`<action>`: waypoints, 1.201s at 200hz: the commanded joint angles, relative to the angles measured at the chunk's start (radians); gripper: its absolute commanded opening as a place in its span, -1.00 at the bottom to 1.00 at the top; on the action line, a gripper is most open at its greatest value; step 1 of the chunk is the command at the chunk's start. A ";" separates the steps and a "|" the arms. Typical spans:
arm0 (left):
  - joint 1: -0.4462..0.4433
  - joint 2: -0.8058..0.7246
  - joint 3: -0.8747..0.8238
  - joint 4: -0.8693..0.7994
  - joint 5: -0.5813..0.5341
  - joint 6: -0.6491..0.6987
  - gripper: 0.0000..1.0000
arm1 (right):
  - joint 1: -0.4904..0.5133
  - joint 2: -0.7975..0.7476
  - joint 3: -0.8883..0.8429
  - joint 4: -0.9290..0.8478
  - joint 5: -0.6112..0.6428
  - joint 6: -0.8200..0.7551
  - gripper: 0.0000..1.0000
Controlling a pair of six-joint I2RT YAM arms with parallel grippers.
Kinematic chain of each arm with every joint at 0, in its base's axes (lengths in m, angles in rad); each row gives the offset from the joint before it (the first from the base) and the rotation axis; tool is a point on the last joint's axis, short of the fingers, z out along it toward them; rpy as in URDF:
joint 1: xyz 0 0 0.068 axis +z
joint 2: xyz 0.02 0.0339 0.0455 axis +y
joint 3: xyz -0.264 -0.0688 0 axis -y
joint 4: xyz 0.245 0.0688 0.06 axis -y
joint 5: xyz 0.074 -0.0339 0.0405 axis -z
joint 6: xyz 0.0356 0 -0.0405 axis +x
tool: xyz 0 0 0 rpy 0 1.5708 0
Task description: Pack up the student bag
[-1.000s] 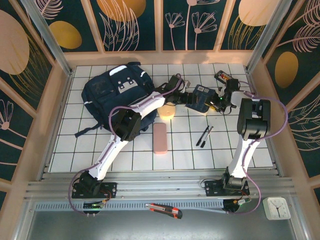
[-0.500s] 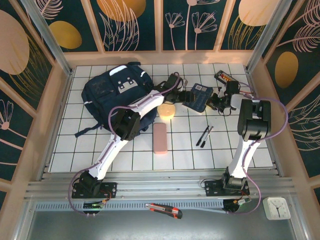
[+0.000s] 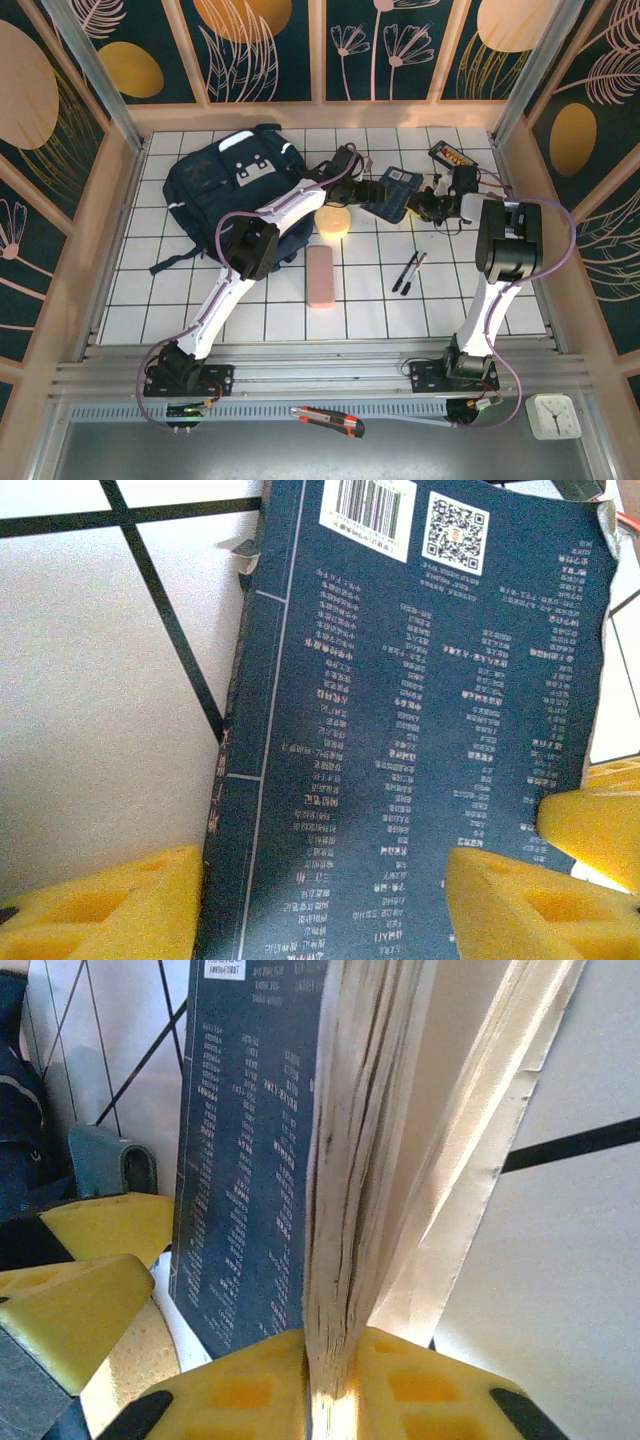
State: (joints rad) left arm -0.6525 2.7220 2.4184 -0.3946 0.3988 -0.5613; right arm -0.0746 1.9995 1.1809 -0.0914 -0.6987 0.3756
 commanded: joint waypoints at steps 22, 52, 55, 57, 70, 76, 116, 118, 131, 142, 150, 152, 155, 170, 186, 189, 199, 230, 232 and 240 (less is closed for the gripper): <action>-0.048 0.022 0.015 -0.029 0.095 0.015 0.28 | 0.069 -0.010 0.041 -0.055 -0.098 -0.028 -0.39; -0.048 0.022 0.015 -0.036 0.090 0.021 0.28 | 0.071 -0.007 0.052 -0.064 -0.083 -0.025 -0.58; -0.047 0.021 0.015 -0.035 0.090 0.021 0.28 | 0.070 -0.007 0.054 -0.065 -0.081 -0.024 -0.64; -0.046 0.022 0.015 -0.037 0.091 0.021 0.28 | 0.070 -0.006 0.054 -0.064 -0.081 -0.024 -0.67; -0.046 0.020 0.013 -0.040 0.086 0.022 0.27 | 0.071 -0.006 0.058 -0.078 -0.066 -0.026 -1.00; -0.046 0.019 0.013 -0.043 0.084 0.024 0.27 | 0.070 -0.008 0.060 -0.087 -0.058 -0.031 -1.00; -0.029 -0.015 0.019 -0.101 0.047 0.056 0.42 | 0.053 -0.088 0.041 -0.155 -0.016 -0.051 -1.00; -0.026 -0.019 0.019 -0.105 0.046 0.058 0.45 | 0.051 -0.093 0.038 -0.157 -0.017 -0.053 -1.00; -0.006 -0.050 0.019 -0.131 0.051 0.061 0.58 | 0.045 -0.133 0.035 -0.181 -0.033 -0.069 -1.00; 0.019 -0.084 0.016 -0.148 0.073 0.057 0.66 | 0.041 -0.166 0.034 -0.197 -0.068 -0.091 -1.00; 0.037 -0.112 0.013 -0.163 0.090 0.057 0.70 | 0.038 -0.192 0.034 -0.201 -0.103 -0.103 -1.00; 0.041 -0.120 0.012 -0.169 0.092 0.057 0.71 | 0.037 -0.198 0.033 -0.201 -0.113 -0.106 -1.00; 0.049 -0.132 0.010 -0.175 0.094 0.057 0.72 | 0.036 -0.206 0.034 -0.201 -0.127 -0.108 -1.00; 0.086 -0.197 -0.017 -0.207 0.119 0.060 0.79 | 0.035 -0.255 0.025 -0.187 -0.187 -0.101 -1.00; 0.133 -0.266 -0.054 -0.242 0.148 0.055 0.84 | 0.042 -0.289 0.005 -0.133 -0.274 -0.060 -1.00; 0.143 -0.280 -0.064 -0.244 0.159 0.049 0.85 | 0.047 -0.293 0.001 -0.123 -0.287 -0.053 -1.00; 0.170 -0.326 -0.103 -0.236 0.199 0.032 0.85 | 0.066 -0.303 -0.001 -0.097 -0.322 -0.034 -1.00; 0.218 -0.458 -0.236 -0.164 0.301 -0.015 0.84 | 0.165 -0.297 0.031 -0.017 -0.410 0.011 -1.00; 0.219 -0.464 -0.244 -0.164 0.304 -0.014 0.84 | 0.174 -0.297 0.032 -0.008 -0.413 0.019 -1.00; 0.225 -0.491 -0.276 -0.163 0.309 -0.011 0.82 | 0.200 -0.291 0.034 0.037 -0.424 0.049 -1.00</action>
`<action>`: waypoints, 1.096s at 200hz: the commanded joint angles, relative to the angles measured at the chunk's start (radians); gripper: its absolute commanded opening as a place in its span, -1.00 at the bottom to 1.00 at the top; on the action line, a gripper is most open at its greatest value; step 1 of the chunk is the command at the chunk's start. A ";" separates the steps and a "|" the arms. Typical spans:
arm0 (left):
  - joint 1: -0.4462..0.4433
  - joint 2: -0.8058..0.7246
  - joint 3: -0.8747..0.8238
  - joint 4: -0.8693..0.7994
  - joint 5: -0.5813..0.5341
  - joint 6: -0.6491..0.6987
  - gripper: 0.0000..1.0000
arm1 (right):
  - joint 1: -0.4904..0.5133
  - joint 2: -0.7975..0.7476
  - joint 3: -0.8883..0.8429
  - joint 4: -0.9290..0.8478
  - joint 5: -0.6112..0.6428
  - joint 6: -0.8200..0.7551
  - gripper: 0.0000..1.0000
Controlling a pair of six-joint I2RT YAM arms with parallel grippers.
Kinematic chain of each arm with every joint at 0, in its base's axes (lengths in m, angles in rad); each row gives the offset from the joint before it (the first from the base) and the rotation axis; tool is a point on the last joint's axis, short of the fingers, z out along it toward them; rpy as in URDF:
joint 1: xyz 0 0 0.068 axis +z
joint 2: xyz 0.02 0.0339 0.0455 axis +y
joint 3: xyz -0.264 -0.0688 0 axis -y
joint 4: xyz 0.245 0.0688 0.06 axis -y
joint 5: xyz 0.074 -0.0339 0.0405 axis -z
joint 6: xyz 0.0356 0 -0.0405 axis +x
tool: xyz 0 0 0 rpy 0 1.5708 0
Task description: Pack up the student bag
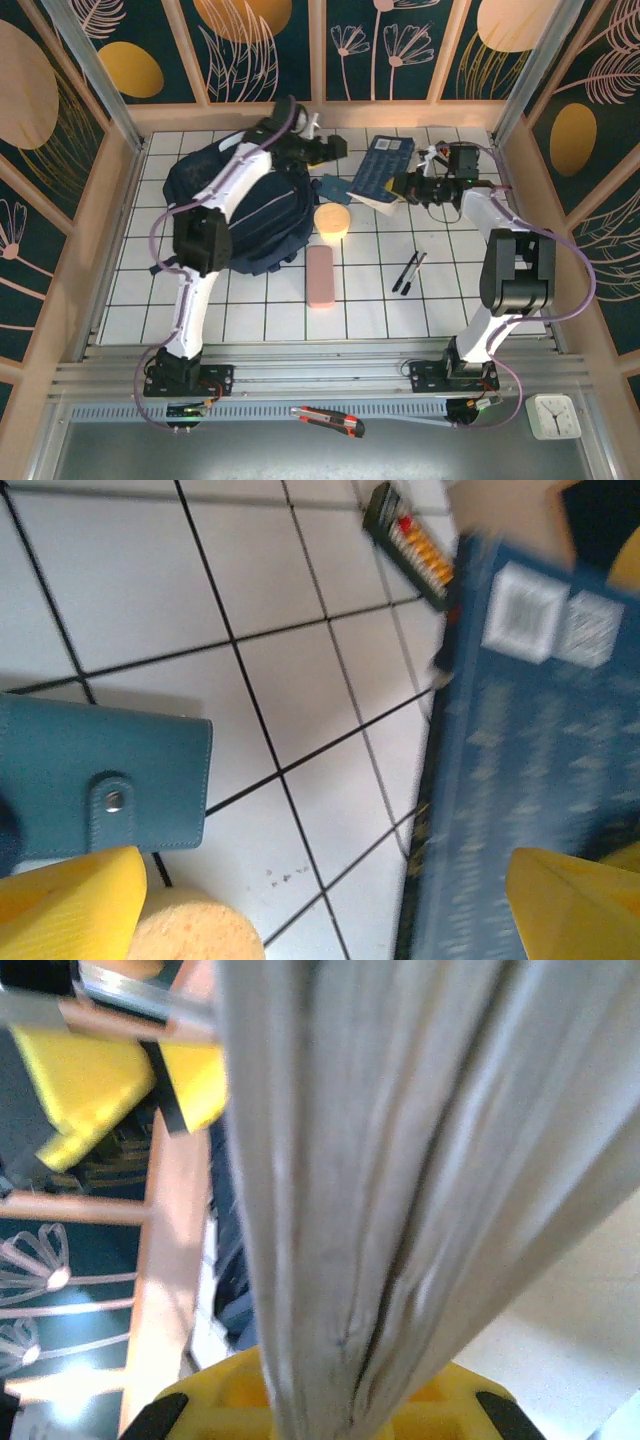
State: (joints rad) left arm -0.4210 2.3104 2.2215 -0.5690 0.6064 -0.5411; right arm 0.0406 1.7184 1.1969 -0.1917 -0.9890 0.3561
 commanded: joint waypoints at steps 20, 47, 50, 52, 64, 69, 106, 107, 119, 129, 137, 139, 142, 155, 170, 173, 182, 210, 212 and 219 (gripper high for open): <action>0.002 -0.145 -0.173 0.016 0.103 -0.016 0.79 | 0.143 0.010 0.027 0.248 -0.155 0.144 -1.00; 0.015 -0.250 -0.327 0.077 0.103 -0.027 0.74 | 0.205 0.053 0.063 0.312 -0.167 0.197 -1.00; 0.018 -0.261 -0.343 0.088 0.105 -0.030 0.73 | 0.210 0.058 0.065 0.316 -0.170 0.201 -1.00; 0.020 -0.268 -0.355 0.094 0.105 -0.033 0.71 | 0.216 0.063 0.069 0.320 -0.174 0.205 -1.00; 0.028 -0.310 -0.416 0.139 0.104 -0.053 0.66 | 0.238 0.085 0.090 0.334 -0.191 0.216 -1.00; 0.030 -0.324 -0.436 0.153 0.107 -0.059 0.61 | 0.247 0.092 0.098 0.335 -0.193 0.216 -1.00; 0.051 -0.416 -0.558 0.233 0.083 -0.102 -0.61 | 0.255 0.116 0.129 0.288 -0.174 0.200 -0.72; 0.052 -0.419 -0.564 0.237 0.083 -0.104 -0.64 | 0.253 0.114 0.130 0.286 -0.170 0.198 -0.68; 0.065 -0.452 -0.605 0.270 0.080 -0.126 -0.84 | 0.224 0.095 0.114 0.190 -0.095 0.154 -0.21; 0.075 -0.471 -0.622 0.275 0.074 -0.131 -1.00 | 0.185 0.069 0.099 0.086 0.026 0.106 0.09; 0.079 -0.480 -0.626 0.274 0.072 -0.128 -1.00 | 0.150 0.047 0.085 0.000 0.130 0.071 0.28; 0.080 -0.480 -0.625 0.274 0.072 -0.127 -1.00 | 0.142 0.043 0.079 -0.013 0.144 0.066 0.32; 0.080 -0.482 -0.624 0.272 0.073 -0.126 -1.00 | 0.129 0.034 0.069 -0.024 0.154 0.061 0.37; 0.081 -0.483 -0.611 0.264 0.079 -0.118 -1.00 | 0.098 -0.004 0.017 -0.012 0.150 0.062 0.67; 0.082 -0.478 -0.601 0.275 0.101 -0.121 -1.00 | 0.107 -0.028 -0.016 0.085 0.064 0.100 0.99; 0.082 -0.477 -0.598 0.279 0.107 -0.124 -1.00 | 0.115 -0.029 -0.019 0.112 0.042 0.113 0.98; 0.081 -0.473 -0.591 0.293 0.126 -0.134 -1.00 | 0.138 -0.024 -0.019 0.182 -0.008 0.150 0.99; 0.082 -0.464 -0.562 0.303 0.176 -0.140 -1.00 | 0.231 0.043 0.009 0.385 -0.090 0.233 0.98; 0.082 -0.465 -0.561 0.302 0.177 -0.139 -1.00 | 0.234 0.050 0.013 0.393 -0.093 0.238 0.99; 0.081 -0.466 -0.557 0.302 0.188 -0.137 -1.00 | 0.248 0.074 0.026 0.420 -0.099 0.250 0.99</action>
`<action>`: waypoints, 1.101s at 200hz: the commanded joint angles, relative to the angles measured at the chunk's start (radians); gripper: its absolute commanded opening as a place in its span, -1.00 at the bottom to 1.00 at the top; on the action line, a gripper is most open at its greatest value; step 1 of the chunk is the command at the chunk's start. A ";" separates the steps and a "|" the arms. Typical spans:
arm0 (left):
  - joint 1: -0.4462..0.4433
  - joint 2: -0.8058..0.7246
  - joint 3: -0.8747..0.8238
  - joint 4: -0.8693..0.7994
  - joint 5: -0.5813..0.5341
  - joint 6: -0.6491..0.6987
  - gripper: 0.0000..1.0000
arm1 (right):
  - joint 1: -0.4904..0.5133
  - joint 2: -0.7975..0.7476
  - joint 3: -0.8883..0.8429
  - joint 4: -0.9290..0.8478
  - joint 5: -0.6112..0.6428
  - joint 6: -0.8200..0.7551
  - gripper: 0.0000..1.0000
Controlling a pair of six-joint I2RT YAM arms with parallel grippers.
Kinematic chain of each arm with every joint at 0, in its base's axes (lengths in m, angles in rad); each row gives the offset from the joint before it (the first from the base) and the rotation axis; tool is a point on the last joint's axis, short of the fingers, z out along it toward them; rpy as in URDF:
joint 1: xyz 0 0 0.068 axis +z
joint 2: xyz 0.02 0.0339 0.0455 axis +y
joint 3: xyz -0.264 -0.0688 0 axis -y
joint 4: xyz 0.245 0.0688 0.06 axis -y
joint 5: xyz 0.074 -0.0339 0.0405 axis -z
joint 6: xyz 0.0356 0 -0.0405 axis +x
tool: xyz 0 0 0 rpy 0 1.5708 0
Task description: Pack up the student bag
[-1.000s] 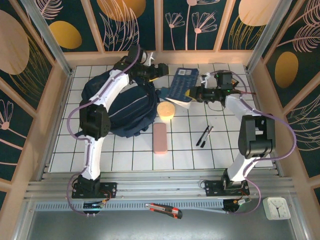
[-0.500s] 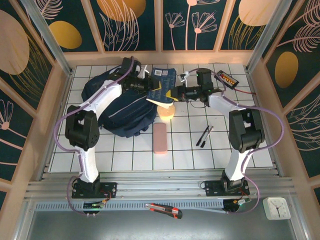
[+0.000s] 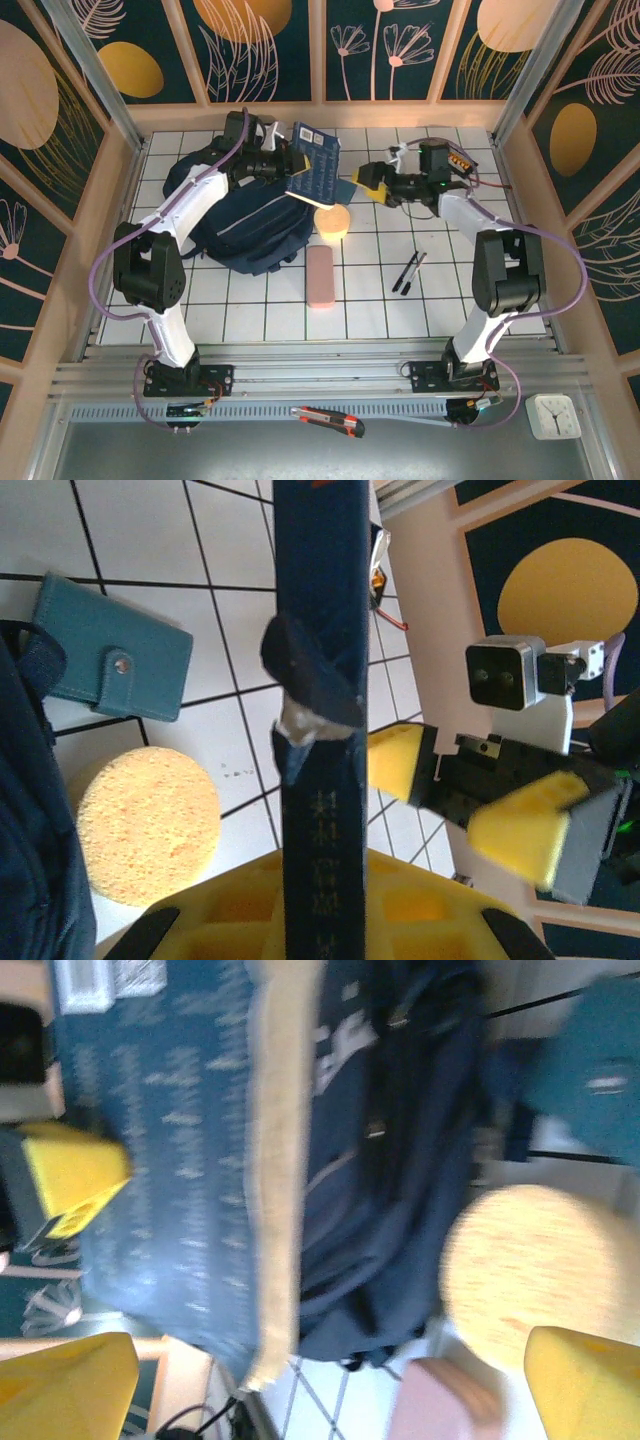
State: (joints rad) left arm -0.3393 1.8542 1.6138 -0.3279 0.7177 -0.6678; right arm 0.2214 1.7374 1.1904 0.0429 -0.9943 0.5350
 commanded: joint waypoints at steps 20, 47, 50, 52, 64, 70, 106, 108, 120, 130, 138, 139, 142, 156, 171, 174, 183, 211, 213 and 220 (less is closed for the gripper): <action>-0.001 -0.023 0.037 0.078 0.099 -0.023 -1.00 | 0.088 0.119 0.066 0.270 -0.092 0.116 0.99; 0.000 -0.051 -0.029 0.135 0.133 -0.067 -1.00 | 0.101 0.188 0.093 0.450 -0.107 0.234 0.99; -0.001 -0.057 -0.039 0.150 0.137 -0.076 -1.00 | 0.102 0.194 0.096 0.462 -0.108 0.242 0.98; -0.001 -0.060 -0.046 0.157 0.137 -0.082 -1.00 | 0.103 0.198 0.099 0.470 -0.108 0.247 0.98; 0.000 -0.079 -0.076 0.190 0.137 -0.106 -1.00 | 0.110 0.214 0.106 0.530 -0.114 0.279 0.97; 0.000 -0.084 -0.083 0.189 0.135 -0.105 -1.00 | 0.112 0.217 0.104 0.567 -0.116 0.299 0.94; 0.000 -0.101 -0.140 0.188 0.124 -0.097 -1.00 | 0.112 0.216 0.049 0.827 -0.138 0.467 0.27; 0.000 -0.102 -0.143 0.190 0.124 -0.098 -1.00 | 0.113 0.215 0.046 0.838 -0.140 0.473 0.21; 0.000 -0.104 -0.154 0.186 0.112 -0.094 -1.00 | 0.112 0.206 0.026 0.889 -0.151 0.511 -0.18; 0.000 -0.105 -0.150 0.165 0.091 -0.081 -1.00 | 0.109 0.195 0.011 0.916 -0.163 0.528 -0.43; -0.001 -0.105 -0.139 0.135 0.068 -0.061 -1.00 | 0.107 0.183 -0.001 0.910 -0.167 0.532 -0.53; -0.001 -0.105 -0.139 0.130 0.065 -0.058 -1.00 | 0.106 0.181 -0.003 0.910 -0.167 0.531 -0.54; 0.000 -0.104 -0.135 0.120 0.058 -0.050 -1.00 | 0.104 0.175 -0.009 0.906 -0.167 0.529 -0.56; 0.000 -0.097 -0.109 0.069 0.025 -0.010 -1.00 | 0.098 0.138 -0.033 0.860 -0.156 0.495 -0.77; -0.001 -0.091 -0.081 0.008 0.001 0.042 -0.95 | 0.096 0.100 -0.032 0.711 -0.132 0.399 -1.00; 0.000 -0.090 -0.074 -0.007 -0.006 0.054 -0.79 | 0.095 0.092 -0.030 0.679 -0.125 0.374 -1.00; 0.000 -0.095 -0.059 -0.052 -0.036 0.099 -0.58 | 0.096 0.069 -0.023 0.589 -0.099 0.312 -1.00; 0.000 -0.134 -0.051 -0.202 -0.224 0.264 0.96 | 0.079 -0.009 0.004 0.332 0.051 0.168 -1.00; 0.000 -0.135 -0.055 -0.209 -0.245 0.279 0.97 | 0.076 -0.014 0.007 0.305 0.068 0.156 -1.00; -0.001 -0.187 -0.080 -0.223 -0.323 0.328 0.98 | 0.063 -0.032 0.024 0.203 0.148 0.121 -1.00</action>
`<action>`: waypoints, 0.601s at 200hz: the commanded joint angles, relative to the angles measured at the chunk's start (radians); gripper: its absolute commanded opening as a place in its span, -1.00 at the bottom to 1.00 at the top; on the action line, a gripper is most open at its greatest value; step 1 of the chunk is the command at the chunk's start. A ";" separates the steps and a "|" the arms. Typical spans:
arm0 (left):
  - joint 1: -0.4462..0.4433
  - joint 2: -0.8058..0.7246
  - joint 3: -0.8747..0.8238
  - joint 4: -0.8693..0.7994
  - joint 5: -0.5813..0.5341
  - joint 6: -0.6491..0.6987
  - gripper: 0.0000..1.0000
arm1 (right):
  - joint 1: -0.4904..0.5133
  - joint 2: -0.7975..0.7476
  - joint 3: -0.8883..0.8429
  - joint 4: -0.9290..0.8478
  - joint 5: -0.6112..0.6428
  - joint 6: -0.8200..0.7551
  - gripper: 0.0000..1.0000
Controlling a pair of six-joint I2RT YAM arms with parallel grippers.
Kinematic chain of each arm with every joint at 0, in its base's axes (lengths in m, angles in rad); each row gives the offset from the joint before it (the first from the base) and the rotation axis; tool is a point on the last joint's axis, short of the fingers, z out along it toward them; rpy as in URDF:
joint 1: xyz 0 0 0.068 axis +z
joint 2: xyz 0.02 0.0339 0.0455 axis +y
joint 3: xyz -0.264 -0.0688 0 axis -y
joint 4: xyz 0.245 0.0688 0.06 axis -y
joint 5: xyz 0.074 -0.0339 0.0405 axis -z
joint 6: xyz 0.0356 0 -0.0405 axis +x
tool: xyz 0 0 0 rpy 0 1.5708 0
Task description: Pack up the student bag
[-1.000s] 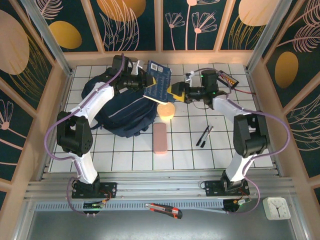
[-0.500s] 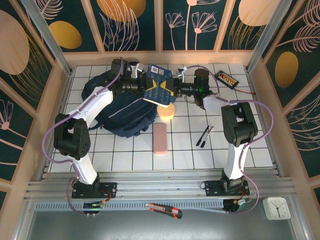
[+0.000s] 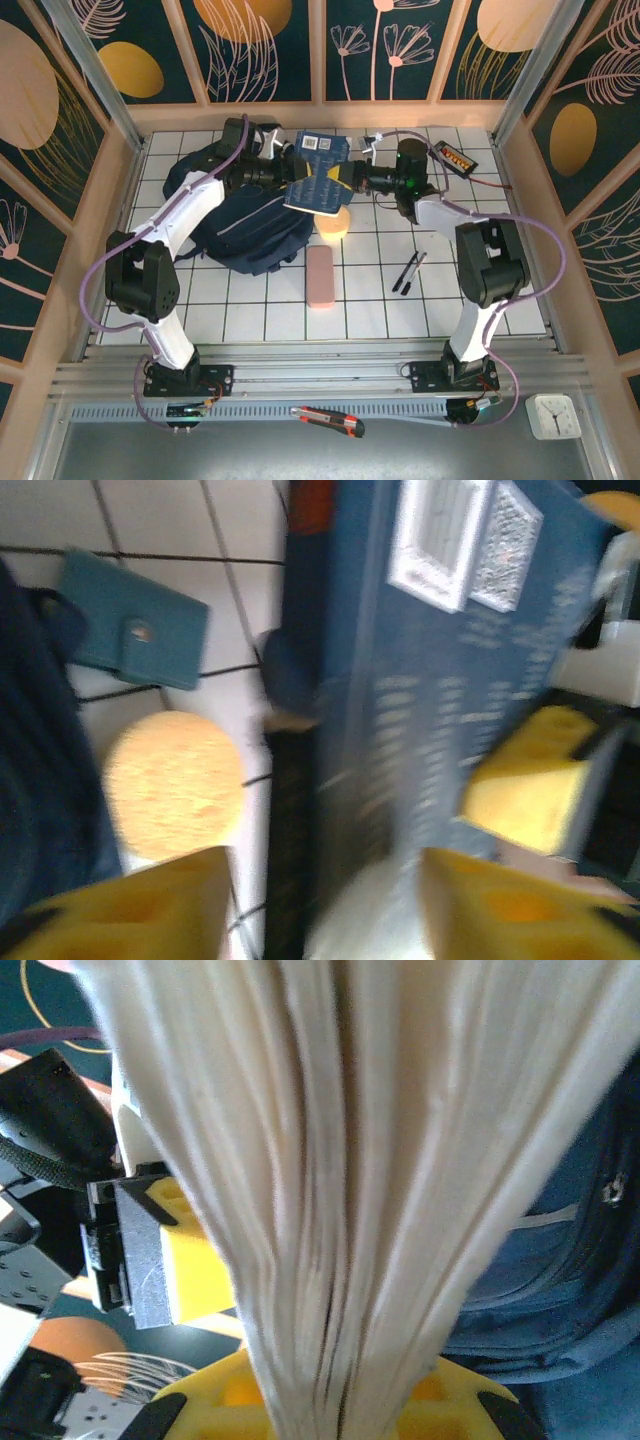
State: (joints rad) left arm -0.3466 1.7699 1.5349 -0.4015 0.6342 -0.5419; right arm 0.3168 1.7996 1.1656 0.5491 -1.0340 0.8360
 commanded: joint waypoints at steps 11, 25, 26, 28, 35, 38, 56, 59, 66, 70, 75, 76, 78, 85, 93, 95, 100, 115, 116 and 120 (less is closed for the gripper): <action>0.006 -0.156 -0.067 -0.144 -0.365 0.278 0.98 | -0.057 -0.109 0.076 -0.486 0.308 -0.211 -1.00; 0.003 -0.213 -0.175 -0.113 -0.471 0.386 0.98 | -0.073 -0.122 0.110 -0.660 0.418 -0.269 -1.00; 0.003 -0.215 -0.182 -0.111 -0.477 0.394 0.98 | -0.073 -0.123 0.111 -0.670 0.424 -0.273 -1.00; 0.001 -0.221 -0.196 -0.106 -0.489 0.407 0.98 | -0.073 -0.123 0.114 -0.688 0.434 -0.283 -1.00; -0.005 -0.237 -0.240 -0.094 -0.526 0.457 0.98 | -0.074 -0.126 0.127 -0.741 0.458 -0.309 -1.00; -0.009 -0.243 -0.259 -0.089 -0.541 0.478 0.98 | -0.073 -0.127 0.132 -0.757 0.463 -0.318 -1.00; -0.045 -0.269 -0.359 -0.035 -0.614 0.572 0.98 | -0.073 -0.136 0.133 -0.800 0.469 -0.334 -1.00; -0.051 -0.273 -0.373 -0.024 -0.626 0.584 0.97 | -0.072 -0.139 0.129 -0.801 0.469 -0.334 -1.00; -0.065 -0.281 -0.405 0.007 -0.641 0.606 0.96 | -0.070 -0.145 0.119 -0.795 0.469 -0.331 -1.00; -0.072 -0.284 -0.421 0.024 -0.650 0.617 0.95 | -0.069 -0.149 0.114 -0.791 0.468 -0.328 -1.00; -0.081 -0.288 -0.438 0.048 -0.657 0.629 0.93 | -0.067 -0.152 0.108 -0.787 0.467 -0.322 -1.00; -0.083 -0.288 -0.442 0.052 -0.658 0.632 0.93 | -0.067 -0.153 0.107 -0.785 0.467 -0.321 -1.00; -0.086 -0.289 -0.447 0.062 -0.660 0.637 0.92 | -0.067 -0.155 0.104 -0.784 0.466 -0.319 -1.00; -0.096 -0.288 -0.465 0.093 -0.670 0.652 0.90 | -0.064 -0.157 0.097 -0.777 0.461 -0.310 -1.00; -0.106 -0.283 -0.479 0.122 -0.675 0.671 0.89 | -0.060 -0.160 0.090 -0.768 0.455 -0.303 -1.00; -0.106 -0.279 -0.483 0.130 -0.675 0.675 0.89 | -0.058 -0.161 0.089 -0.767 0.454 -0.301 -1.00; -0.111 -0.272 -0.488 0.143 -0.677 0.682 0.88 | -0.055 -0.161 0.085 -0.765 0.453 -0.298 -1.00; -0.112 -0.237 -0.487 0.170 -0.689 0.698 0.84 | -0.045 -0.162 0.080 -0.763 0.448 -0.288 -1.00; -0.113 -0.235 -0.486 0.171 -0.690 0.700 0.84 | -0.044 -0.162 0.080 -0.764 0.447 -0.286 -1.00; -0.112 -0.224 -0.483 0.174 -0.697 0.703 0.83 | -0.041 -0.163 0.079 -0.764 0.445 -0.284 -1.00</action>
State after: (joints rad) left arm -0.4591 1.5032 1.0496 -0.3508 0.0021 0.0719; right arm 0.2558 1.6978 1.2533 -0.2153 -0.5903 0.5552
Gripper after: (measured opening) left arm 0.926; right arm 0.118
